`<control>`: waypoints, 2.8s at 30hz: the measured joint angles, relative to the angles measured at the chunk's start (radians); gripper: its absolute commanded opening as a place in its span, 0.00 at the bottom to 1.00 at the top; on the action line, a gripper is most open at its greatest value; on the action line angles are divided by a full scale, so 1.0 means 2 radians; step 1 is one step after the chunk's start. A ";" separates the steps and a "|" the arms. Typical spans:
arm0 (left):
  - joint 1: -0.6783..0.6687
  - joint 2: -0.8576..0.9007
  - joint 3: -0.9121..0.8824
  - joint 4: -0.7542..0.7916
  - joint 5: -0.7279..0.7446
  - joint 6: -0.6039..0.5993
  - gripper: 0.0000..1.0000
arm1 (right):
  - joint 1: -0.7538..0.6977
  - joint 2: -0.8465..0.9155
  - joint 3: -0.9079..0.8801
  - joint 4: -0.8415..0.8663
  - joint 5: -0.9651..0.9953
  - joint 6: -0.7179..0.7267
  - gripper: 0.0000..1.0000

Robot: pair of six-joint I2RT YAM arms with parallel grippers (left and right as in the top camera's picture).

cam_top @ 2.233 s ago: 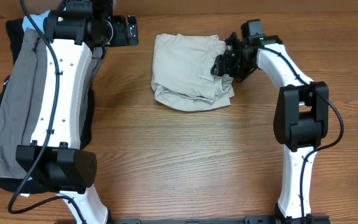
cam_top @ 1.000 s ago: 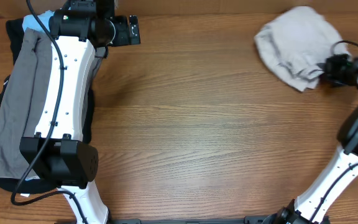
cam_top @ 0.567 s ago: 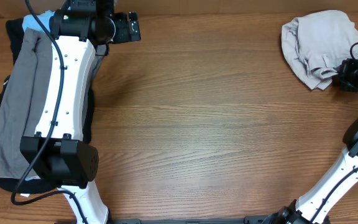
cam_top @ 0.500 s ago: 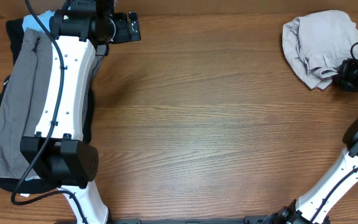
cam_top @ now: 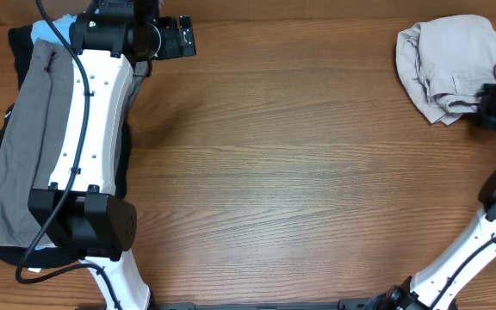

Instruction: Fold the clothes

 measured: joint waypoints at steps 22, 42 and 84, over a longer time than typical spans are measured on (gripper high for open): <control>0.000 0.001 -0.001 0.024 0.000 0.000 1.00 | 0.037 -0.343 0.000 -0.224 -0.169 -0.450 1.00; 0.000 0.001 -0.001 0.022 0.000 0.000 1.00 | 0.319 -0.396 0.000 -0.332 -0.139 -0.490 1.00; 0.000 0.002 -0.001 0.022 -0.004 0.000 1.00 | 0.256 -1.073 -0.839 0.214 0.015 -0.512 1.00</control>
